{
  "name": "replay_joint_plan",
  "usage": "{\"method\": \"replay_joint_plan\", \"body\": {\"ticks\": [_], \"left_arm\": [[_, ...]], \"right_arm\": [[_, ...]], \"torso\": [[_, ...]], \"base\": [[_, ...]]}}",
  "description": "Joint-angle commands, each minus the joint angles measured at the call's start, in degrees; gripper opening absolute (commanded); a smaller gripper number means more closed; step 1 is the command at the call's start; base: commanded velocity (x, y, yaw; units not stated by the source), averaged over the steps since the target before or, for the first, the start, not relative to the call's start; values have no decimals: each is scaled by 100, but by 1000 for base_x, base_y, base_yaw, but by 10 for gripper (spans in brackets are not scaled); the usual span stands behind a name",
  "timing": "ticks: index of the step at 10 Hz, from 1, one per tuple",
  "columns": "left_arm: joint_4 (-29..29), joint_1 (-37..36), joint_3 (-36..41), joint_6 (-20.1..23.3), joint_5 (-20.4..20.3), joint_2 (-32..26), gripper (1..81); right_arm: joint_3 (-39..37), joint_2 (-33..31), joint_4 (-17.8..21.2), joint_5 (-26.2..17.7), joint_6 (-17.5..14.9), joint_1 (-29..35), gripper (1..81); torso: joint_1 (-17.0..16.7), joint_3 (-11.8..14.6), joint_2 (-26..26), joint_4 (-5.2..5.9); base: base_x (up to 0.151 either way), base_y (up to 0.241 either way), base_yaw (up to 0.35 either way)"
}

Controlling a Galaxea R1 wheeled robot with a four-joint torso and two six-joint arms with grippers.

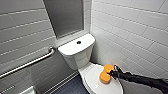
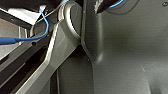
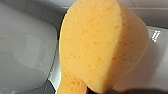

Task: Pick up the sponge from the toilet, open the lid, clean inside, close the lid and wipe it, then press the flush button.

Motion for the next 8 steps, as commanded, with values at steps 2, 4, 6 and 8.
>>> {"method": "replay_joint_plan", "body": {"ticks": [2, 4, 6, 8], "left_arm": [[-87, 35, 83, 32, 469, 21, 811], [-78, 44, 91, 40, 469, 30, 811], [-78, 79, 91, 40, 469, 48, 811], [-87, 140, 82, 32, 469, 30, 811]], "right_arm": [[-814, 529, 278, -838, 7, 1220, 10], [-1034, 731, 278, -846, -2, 1440, 10], [-1419, 1073, 357, -829, 33, 1537, 10], [-2139, 1494, 366, -855, 279, 1493, 10]], "torso": [[0, -65, -2, -15], [2, -157, 0, -19], [5, -157, 2, -19], [5, -157, 2, -22]], "base": [[0, 0, 0], [0, 0, 0], [0, 0, 0], [0, 0, 0]]}}
